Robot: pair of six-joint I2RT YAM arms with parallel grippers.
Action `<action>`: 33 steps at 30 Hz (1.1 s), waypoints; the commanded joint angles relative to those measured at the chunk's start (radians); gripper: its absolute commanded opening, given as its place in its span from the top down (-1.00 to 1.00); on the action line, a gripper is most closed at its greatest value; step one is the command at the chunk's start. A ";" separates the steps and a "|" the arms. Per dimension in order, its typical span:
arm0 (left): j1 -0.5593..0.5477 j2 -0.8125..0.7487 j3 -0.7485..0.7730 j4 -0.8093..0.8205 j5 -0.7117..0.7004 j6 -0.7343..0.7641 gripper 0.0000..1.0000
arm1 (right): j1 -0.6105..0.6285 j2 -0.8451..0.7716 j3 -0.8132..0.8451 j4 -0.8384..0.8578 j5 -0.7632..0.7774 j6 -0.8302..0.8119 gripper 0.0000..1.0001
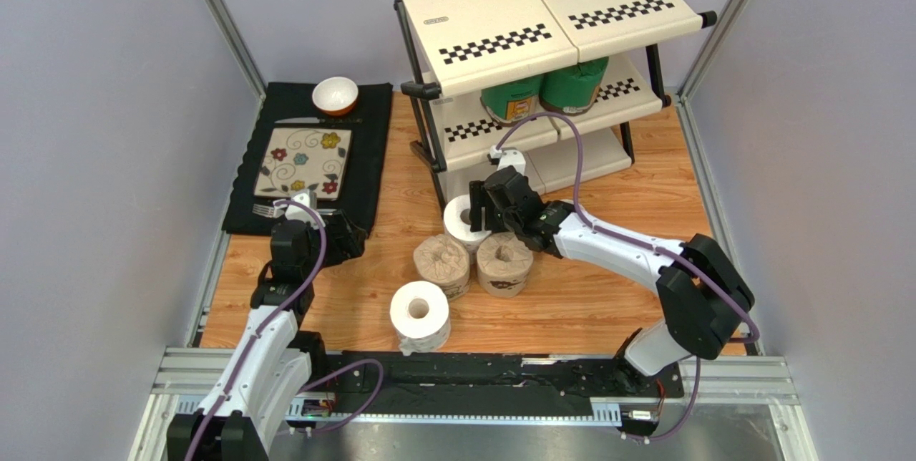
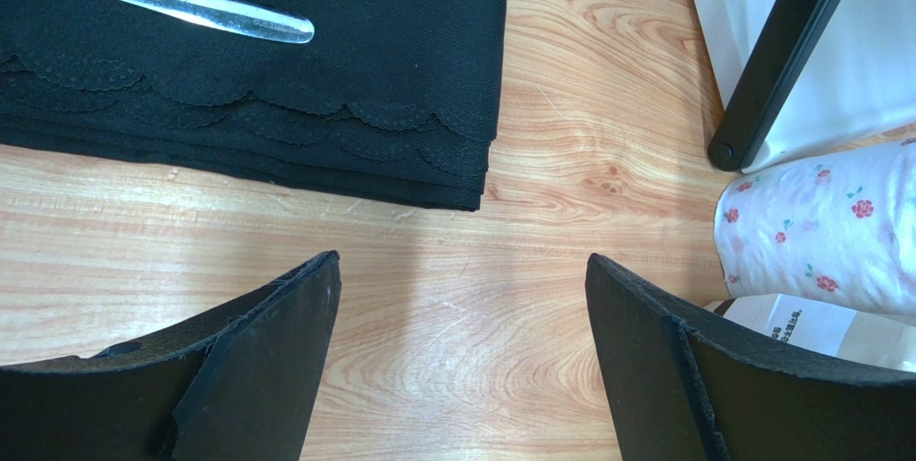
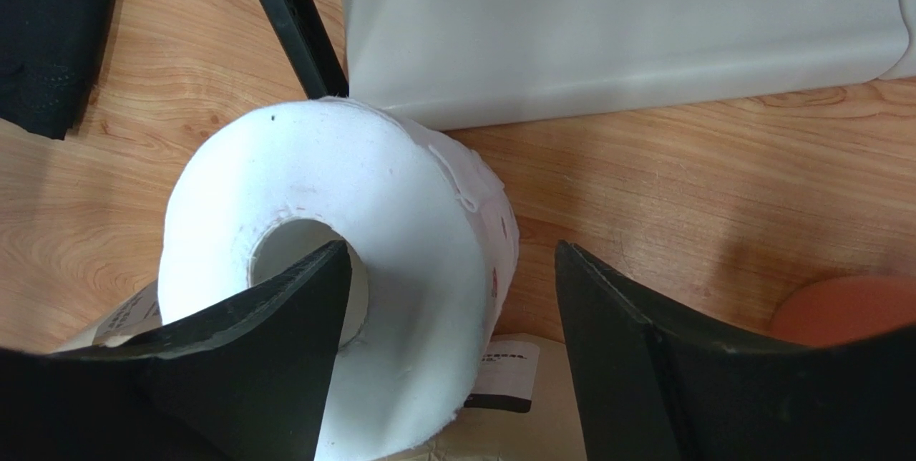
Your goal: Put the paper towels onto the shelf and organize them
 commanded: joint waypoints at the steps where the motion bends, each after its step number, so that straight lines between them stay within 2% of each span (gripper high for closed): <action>1: 0.004 0.000 0.010 0.037 0.015 -0.006 -0.85 | 0.004 0.018 0.041 0.043 0.025 0.014 -0.42; 8: 0.004 -0.002 0.010 0.035 0.017 -0.007 -0.86 | 0.002 -0.002 0.029 0.053 0.029 0.037 -0.04; 11: 0.004 -0.002 0.010 0.034 0.015 -0.007 -0.85 | -0.007 -0.046 0.000 0.064 0.041 0.060 0.05; 20: 0.004 -0.002 0.010 0.035 0.015 -0.007 -0.85 | -0.081 -0.227 -0.135 0.162 0.062 0.160 0.14; 33: 0.004 -0.002 0.012 0.035 0.017 -0.009 -0.85 | -0.173 -0.315 -0.209 0.270 0.211 0.273 0.16</action>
